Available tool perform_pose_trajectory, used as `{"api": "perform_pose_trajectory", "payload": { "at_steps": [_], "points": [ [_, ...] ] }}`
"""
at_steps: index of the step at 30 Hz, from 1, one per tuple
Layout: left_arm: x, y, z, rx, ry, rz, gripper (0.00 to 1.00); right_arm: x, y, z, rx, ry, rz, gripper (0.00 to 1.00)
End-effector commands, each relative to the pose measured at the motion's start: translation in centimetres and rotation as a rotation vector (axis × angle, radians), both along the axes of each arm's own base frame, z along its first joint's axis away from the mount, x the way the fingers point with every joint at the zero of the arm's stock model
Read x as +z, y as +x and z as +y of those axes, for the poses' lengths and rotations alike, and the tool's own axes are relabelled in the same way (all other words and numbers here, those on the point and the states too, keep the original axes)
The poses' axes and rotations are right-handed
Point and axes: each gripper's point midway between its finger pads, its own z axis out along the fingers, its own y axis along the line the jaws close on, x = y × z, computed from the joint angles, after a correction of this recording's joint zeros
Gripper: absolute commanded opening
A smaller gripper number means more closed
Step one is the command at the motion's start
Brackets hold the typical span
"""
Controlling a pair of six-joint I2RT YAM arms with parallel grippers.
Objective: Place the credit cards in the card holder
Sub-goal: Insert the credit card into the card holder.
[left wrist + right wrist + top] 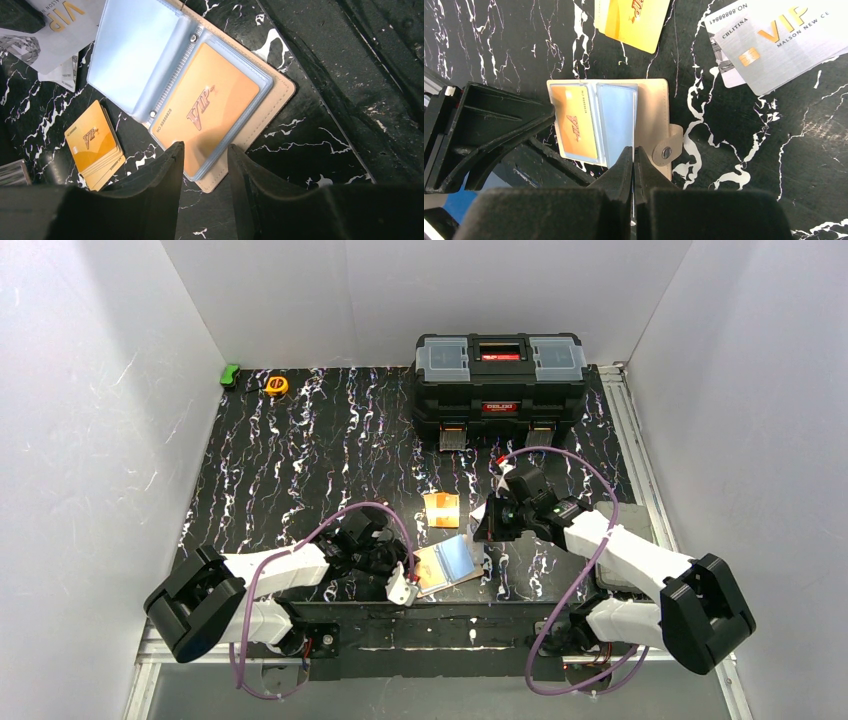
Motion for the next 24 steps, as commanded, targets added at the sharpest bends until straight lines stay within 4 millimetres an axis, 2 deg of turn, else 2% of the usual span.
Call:
{"api": "perform_pose_trajectory", "payload": {
  "at_steps": [1, 3, 7, 11, 24],
  "points": [
    [-0.3, -0.7, 0.1, -0.014, -0.007, 0.014, 0.36, 0.9, 0.6, 0.6, 0.016, 0.019, -0.036, 0.01],
    [-0.3, -0.7, 0.2, -0.017, -0.007, 0.012, 0.36, 0.7, 1.2, -0.7, -0.029, -0.051, -0.063, 0.01],
    [-0.6, -0.8, 0.4, -0.023, 0.002, 0.004, 0.36, 1.3, 1.8, -1.6, -0.048, -0.09, -0.107, 0.01],
    [-0.6, -0.8, 0.4, -0.025, 0.002, 0.005, 0.35, 1.9, 1.9, -0.9, -0.032, -0.051, -0.122, 0.01],
    [-0.6, -0.8, 0.3, -0.024, 0.006, 0.008, 0.34, -0.2, 1.6, -0.3, -0.016, -0.047, -0.071, 0.01]
  ]
}}
